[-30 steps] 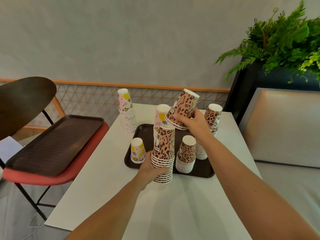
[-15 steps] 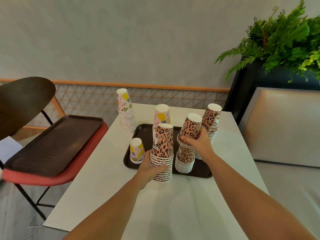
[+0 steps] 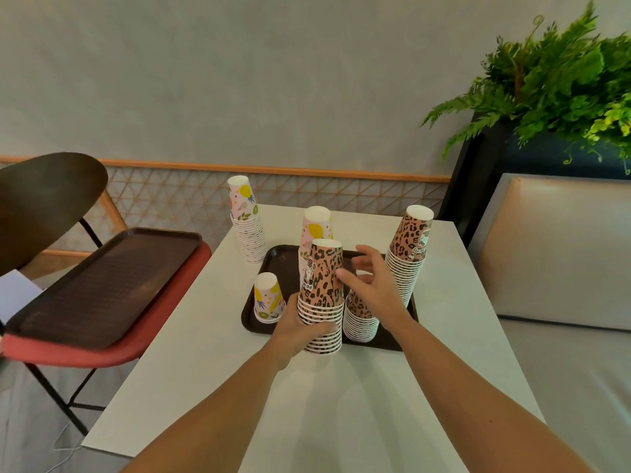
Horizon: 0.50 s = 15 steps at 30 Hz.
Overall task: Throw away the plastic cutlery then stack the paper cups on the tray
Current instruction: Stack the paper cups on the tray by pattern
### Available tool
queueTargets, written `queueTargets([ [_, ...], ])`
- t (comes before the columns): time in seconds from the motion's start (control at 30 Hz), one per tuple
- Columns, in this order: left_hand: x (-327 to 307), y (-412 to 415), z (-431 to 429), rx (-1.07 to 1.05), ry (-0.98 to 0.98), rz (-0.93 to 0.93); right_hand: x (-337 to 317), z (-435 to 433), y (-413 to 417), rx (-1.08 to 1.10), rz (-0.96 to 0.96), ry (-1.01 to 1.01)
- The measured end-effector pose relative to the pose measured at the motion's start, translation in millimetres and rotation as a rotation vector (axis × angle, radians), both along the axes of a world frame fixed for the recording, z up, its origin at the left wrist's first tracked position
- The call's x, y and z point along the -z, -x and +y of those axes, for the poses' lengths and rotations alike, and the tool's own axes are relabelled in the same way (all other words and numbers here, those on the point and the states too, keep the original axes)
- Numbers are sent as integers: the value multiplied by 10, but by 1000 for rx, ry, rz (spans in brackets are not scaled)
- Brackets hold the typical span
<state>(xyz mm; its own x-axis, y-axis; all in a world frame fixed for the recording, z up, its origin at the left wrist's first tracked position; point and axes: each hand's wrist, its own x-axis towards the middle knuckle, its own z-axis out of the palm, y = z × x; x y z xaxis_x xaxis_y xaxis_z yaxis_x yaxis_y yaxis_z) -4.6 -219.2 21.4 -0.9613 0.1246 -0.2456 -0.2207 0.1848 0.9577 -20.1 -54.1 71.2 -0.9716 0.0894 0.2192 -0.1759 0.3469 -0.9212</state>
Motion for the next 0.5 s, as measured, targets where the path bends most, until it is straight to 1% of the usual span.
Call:
queueTargets([
  [0.17,-66,-39,31,9,-8,-1,51,-126,-21,-207,-193,-7],
  [0.3,-90,-51,26,11,-6,-16,59,-166,-3,-206,-262,-16],
  [0.5,-63,-71,-24,4,-10,-35,-8,-197,24,-170,-236,26],
])
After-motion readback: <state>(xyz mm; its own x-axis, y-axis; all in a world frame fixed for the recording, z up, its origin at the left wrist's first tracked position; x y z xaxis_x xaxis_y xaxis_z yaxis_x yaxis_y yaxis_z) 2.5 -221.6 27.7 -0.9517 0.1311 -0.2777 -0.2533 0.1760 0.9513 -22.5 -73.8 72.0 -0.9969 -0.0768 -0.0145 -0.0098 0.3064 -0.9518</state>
